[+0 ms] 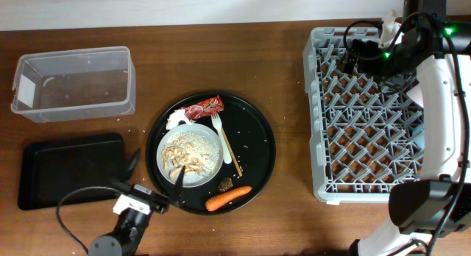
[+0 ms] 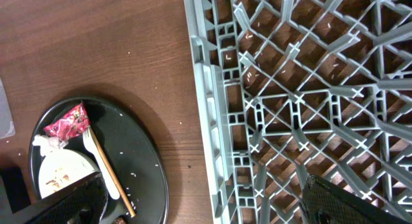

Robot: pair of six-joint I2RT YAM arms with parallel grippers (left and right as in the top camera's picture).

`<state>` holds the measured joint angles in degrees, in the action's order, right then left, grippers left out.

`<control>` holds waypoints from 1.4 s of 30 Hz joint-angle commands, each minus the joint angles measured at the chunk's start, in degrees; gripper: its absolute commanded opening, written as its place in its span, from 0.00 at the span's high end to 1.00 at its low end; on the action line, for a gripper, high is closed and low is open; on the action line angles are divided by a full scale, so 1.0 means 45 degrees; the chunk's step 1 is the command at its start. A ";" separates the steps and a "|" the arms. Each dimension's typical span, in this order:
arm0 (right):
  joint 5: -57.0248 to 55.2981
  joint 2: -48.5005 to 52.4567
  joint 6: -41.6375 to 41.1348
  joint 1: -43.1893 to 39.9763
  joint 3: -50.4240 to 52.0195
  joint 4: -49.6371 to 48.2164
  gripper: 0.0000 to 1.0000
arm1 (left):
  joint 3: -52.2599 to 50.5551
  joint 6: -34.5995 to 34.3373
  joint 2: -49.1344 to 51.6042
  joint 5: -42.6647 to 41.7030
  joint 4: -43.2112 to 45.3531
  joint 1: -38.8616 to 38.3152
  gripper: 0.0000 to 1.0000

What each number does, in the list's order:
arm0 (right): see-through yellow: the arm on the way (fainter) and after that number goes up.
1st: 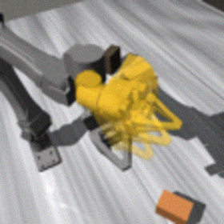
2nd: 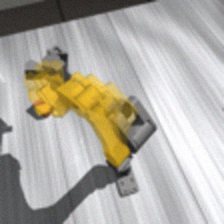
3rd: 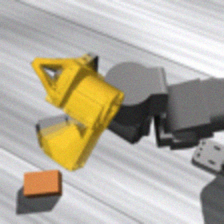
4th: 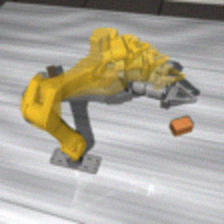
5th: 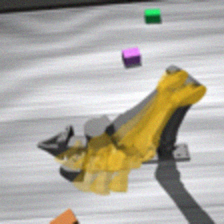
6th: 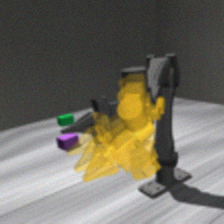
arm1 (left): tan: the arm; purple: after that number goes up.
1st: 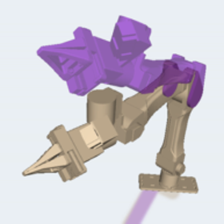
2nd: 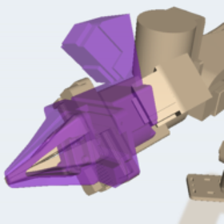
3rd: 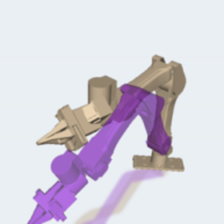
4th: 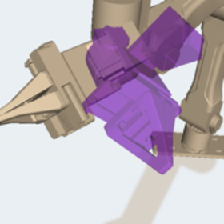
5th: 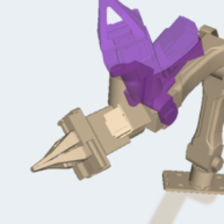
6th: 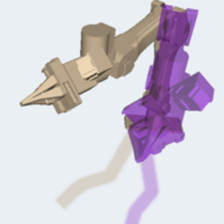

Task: Sort waste into correct bins and load items into the dishwasher rack
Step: 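Reach the left gripper to the rice plate and grasp its rim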

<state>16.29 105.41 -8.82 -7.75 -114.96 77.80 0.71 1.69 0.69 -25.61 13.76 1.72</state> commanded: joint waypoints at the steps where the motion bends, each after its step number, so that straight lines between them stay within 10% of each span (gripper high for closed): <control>1: -0.0155 -0.0005 -0.0044 -0.0034 -0.0097 -0.0015 0.01 | 0.0947 -0.0335 0.0267 -0.1370 -0.0495 -0.0049 0.01; 13: -0.0155 -0.0005 -0.0044 -0.0034 -0.0097 -0.0015 0.01 | 1.0384 0.1690 1.2220 -0.5712 -0.7995 -0.0131 0.01; 19: -0.0155 -0.0005 -0.0044 -0.0034 -0.0102 -0.0015 0.01 | 1.2959 0.0495 1.4853 0.4163 -1.1594 -0.4522 0.01; 31: -0.0155 -0.0005 -0.0044 -0.0034 -0.0097 -0.0015 0.01 | 1.2959 -0.0447 1.8782 0.5877 -1.1186 -0.7247 0.01; 36: -0.0155 -0.0005 -0.0044 -0.0034 -0.0102 -0.0015 0.02 | 1.2959 -0.1661 2.0147 0.6188 -1.0870 -0.7329 0.37; 42: -0.0155 -0.0005 -0.0044 -0.0034 -0.0097 -0.0015 0.01 | 1.2959 -0.2569 2.0672 0.7422 -1.0822 -0.8325 0.44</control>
<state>16.27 105.49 -8.91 -7.75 -114.96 77.80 58.00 -6.22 91.59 4.08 -34.92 -35.24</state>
